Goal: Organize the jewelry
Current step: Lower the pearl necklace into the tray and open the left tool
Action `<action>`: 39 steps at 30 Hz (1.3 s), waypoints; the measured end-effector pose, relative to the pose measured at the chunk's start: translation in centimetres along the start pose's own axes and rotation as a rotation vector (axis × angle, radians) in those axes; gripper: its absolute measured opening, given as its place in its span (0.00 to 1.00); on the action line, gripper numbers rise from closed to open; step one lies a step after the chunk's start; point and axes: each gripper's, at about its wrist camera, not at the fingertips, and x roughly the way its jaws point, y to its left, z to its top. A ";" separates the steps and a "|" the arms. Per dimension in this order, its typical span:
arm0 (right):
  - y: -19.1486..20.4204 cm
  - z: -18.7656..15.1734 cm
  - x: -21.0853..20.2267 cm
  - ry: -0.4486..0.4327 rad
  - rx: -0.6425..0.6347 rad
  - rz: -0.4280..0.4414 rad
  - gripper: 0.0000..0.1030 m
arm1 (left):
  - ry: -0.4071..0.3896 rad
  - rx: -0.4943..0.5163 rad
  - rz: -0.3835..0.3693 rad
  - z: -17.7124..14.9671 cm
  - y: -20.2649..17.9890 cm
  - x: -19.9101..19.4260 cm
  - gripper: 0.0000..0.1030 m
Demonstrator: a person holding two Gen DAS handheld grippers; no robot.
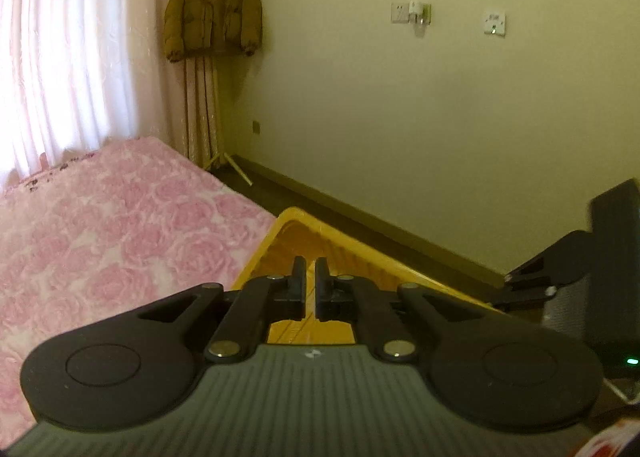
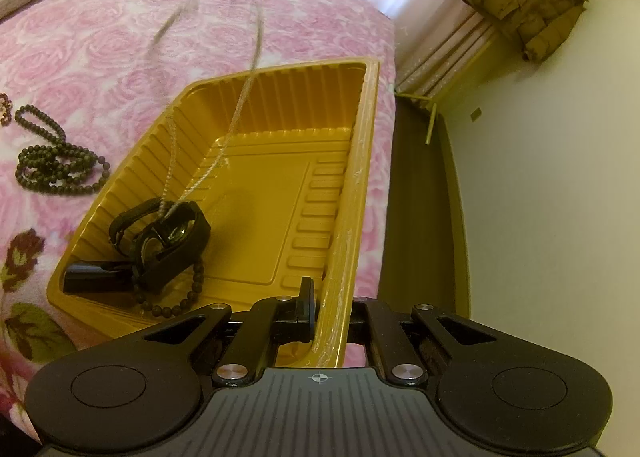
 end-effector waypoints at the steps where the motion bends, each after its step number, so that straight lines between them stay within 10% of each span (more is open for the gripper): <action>1: 0.0 0.0 0.0 -0.001 0.000 0.000 0.05 | 0.008 0.000 -0.001 -0.1 0.1 0.3 0.06; 11: 0.0 -0.1 0.0 0.000 0.002 -0.002 0.05 | -0.001 -0.042 0.053 -1.8 4.0 -3.3 0.26; 23: 0.1 -0.3 0.3 0.007 -0.001 -0.007 0.05 | 0.109 -0.105 0.210 -12.0 10.1 -8.0 0.29; 39: 0.0 -0.6 0.7 0.016 -0.001 -0.009 0.05 | 0.203 0.365 0.092 -17.6 0.2 -0.3 0.30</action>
